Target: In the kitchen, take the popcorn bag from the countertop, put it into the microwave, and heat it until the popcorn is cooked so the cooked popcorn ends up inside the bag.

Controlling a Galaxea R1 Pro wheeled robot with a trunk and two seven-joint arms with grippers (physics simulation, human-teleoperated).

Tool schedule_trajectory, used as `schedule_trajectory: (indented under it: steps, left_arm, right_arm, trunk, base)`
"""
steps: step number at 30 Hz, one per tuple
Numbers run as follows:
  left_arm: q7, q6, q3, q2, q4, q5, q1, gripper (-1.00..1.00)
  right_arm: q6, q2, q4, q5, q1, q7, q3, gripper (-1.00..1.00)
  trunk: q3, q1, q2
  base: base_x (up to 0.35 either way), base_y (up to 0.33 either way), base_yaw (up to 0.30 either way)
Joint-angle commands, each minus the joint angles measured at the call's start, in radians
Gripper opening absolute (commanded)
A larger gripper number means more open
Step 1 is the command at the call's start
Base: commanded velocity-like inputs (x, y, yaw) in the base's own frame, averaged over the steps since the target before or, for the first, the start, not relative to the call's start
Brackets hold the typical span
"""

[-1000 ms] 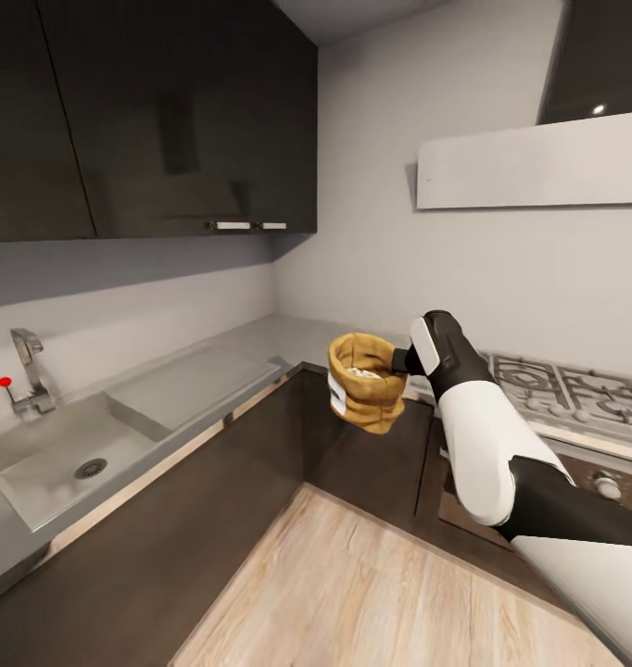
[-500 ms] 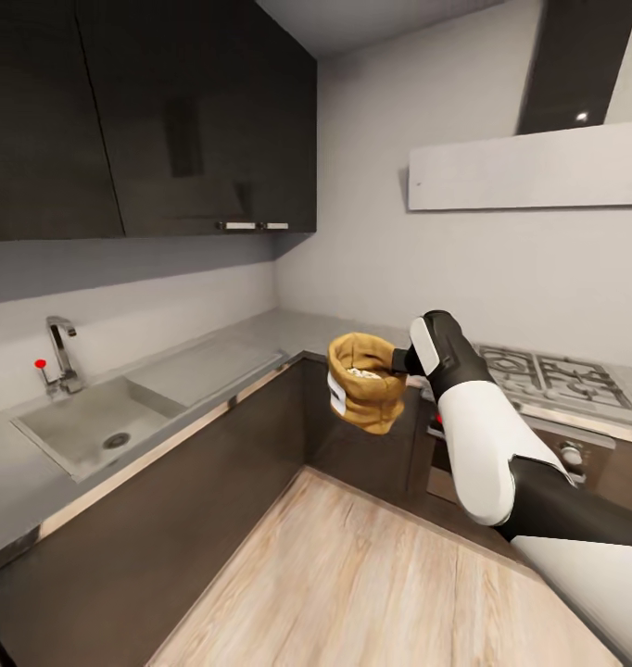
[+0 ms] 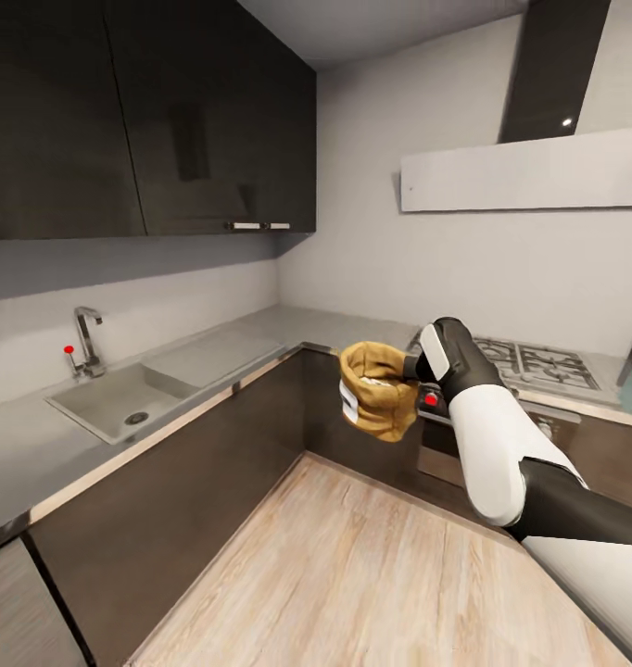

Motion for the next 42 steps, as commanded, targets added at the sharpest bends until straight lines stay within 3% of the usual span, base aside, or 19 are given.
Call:
schedule_trajectory:
  steps: [1, 9, 10, 13, 17, 21, 38, 42]
  left_arm:
    - [0.0, -0.001, 0.006, 0.0, -0.001, 0.002, 0.0, 1.0]
    - [0.0, -0.001, 0.006, 0.0, -0.001, 0.002, 0.0, 1.0]
    - [0.0, -0.001, 0.005, 0.0, -0.001, 0.002, 0.0, 1.0]
    - [0.0, -0.001, 0.004, 0.0, -0.001, 0.002, 0.0, 1.0]
    - [0.0, 0.0, 0.003, 0.001, -0.001, 0.002, 0.0, 1.0]
    - [0.0, 0.0, 0.003, 0.001, -0.001, 0.002, 0.0, 1.0]
    - [0.0, 0.001, 0.003, 0.003, -0.001, 0.005, 0.0, 1.0]
    - [0.0, 0.0, 0.003, 0.003, -0.001, 0.005, 0.0, 1.0]
  right_arm:
    - [0.002, 0.001, -0.001, -0.002, -0.001, -0.005, -0.006, -1.0]
    - [0.002, 0.0, 0.0, -0.001, 0.007, -0.008, -0.007, -1.0]
    - [0.002, -0.013, 0.0, -0.004, 0.015, -0.005, -0.007, -1.0]
    - [0.002, -0.021, 0.0, -0.004, 0.032, -0.009, -0.007, -1.0]
    - [0.002, -0.026, -0.002, 0.002, 0.102, -0.007, -0.008, -1.0]
    - [0.002, -0.075, -0.001, -0.007, 0.116, 0.001, -0.009, -1.0]
    - [0.002, -0.096, 0.0, -0.001, 0.138, 0.001, -0.01, -1.0]
    - [0.002, -0.14, 0.0, -0.006, 0.138, 0.001, -0.01, -1.0]
  trunk:
    - [-0.001, 0.0, -0.001]
    - [-0.001, 0.0, -0.001]
    - [-0.001, 0.0, -0.001]
    - [-0.001, 0.0, -0.001]
    - [-0.001, 0.0, -0.001]
    - [-0.001, 0.0, -0.001]
    - [-0.001, 0.0, -0.001]
    - [-0.001, 0.0, -0.001]
  base:
    - [-0.339, 0.0, 0.0]
    - [-0.303, 0.0, -0.1]
    - [-0.035, 0.0, -0.249]
    - [-0.01, 0.0, -0.273]
    - [0.0, 0.0, -0.288]
    - [0.0, 0.0, -0.288]
    - [0.0, 0.0, -0.291]
    - [0.0, 0.0, -0.295]
